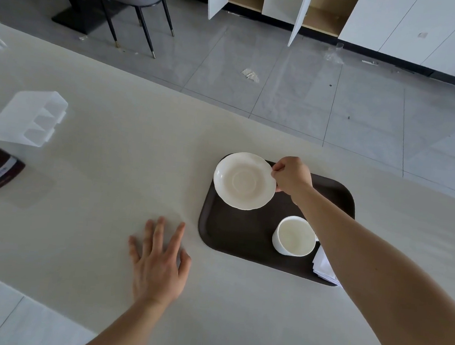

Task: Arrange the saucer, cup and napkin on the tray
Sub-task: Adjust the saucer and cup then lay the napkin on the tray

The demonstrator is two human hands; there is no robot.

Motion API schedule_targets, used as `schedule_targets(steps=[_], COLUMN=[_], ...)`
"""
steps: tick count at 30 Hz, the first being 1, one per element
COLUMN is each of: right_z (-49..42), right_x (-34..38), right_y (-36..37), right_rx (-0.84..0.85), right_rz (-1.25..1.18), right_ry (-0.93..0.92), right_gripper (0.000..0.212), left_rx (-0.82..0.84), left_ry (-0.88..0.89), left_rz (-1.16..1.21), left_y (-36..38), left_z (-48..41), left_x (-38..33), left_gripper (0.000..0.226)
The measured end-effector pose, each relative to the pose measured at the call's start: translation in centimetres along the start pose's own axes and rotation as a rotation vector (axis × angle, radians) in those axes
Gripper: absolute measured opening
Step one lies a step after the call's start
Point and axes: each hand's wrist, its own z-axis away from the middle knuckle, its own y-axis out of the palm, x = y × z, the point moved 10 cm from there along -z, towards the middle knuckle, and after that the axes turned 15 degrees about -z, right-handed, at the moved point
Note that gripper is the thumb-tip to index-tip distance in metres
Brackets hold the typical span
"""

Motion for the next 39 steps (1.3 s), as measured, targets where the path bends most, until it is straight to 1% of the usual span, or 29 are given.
schedule_targets(steps=[3, 7, 10, 12, 14, 16, 18, 20, 23, 26, 29, 34, 39], right_z=[0.0, 0.0, 0.5, 1.5, 3.1, 5.0, 7.2, 9.3, 11.4, 12.2, 12.5, 12.5, 13.1], right_x=[0.0, -0.4, -0.5, -1.0, -2.0, -3.6, -5.1, -5.9, -6.6, -6.5, -5.7, -5.7, -6.2], right_y=[0.1, -0.3, -1.8, -3.5, -5.8, -8.1, -10.2, -10.8, -9.7, -8.5, -8.0, -8.2, -8.1], right_rx=[0.011, 0.04, 0.039, 0.046, 0.041, 0.021, 0.015, 0.084, 0.232, 0.276, 0.231, 0.138, 0.055], right_rz=[0.009, -0.037, -0.122, -0.195, -0.214, -0.184, -0.099, 0.054, 0.265, 0.291, 0.257, 0.219, 0.269], right_ry=[-0.005, 0.038, 0.029, 0.001, -0.032, -0.055, -0.086, -0.15, -0.204, -0.251, -0.305, -0.333, -0.375], right_gripper=[0.017, 0.01, 0.016, 0.024, 0.035, 0.045, 0.05, 0.051, 0.039, 0.024, 0.01, 0.007, 0.007], left_rx=[-0.002, 0.015, 0.014, 0.01, 0.013, 0.018, 0.01, 0.004, -0.006, -0.012, -0.01, 0.0, -0.007], left_ry=[0.002, 0.002, -0.001, -0.003, -0.005, -0.008, -0.006, -0.005, -0.007, -0.008, -0.012, -0.017, -0.016], left_rz=[-0.006, -0.012, -0.006, -0.004, -0.006, -0.006, -0.002, 0.0, -0.001, 0.0, 0.002, 0.013, 0.025], left_y=[0.0, 0.1, 0.2, 0.1, 0.1, 0.1, 0.1, 0.2, 0.3, 0.4, 0.7, 0.8, 0.5], left_z=[0.0, 0.0, 0.1, 0.0, 0.0, 0.0, 0.0, 0.0, 0.0, 0.0, 0.0, 0.1, 0.2], left_x=[-0.1, 0.0, 0.0, 0.0, 0.0, 0.0, 0.0, 0.1, 0.1, 0.1, 0.2, 0.2, 0.2], left_gripper=[0.056, 0.057, 0.057, 0.057, 0.058, 0.058, 0.057, 0.057, 0.057, 0.058, 0.058, 0.059, 0.059])
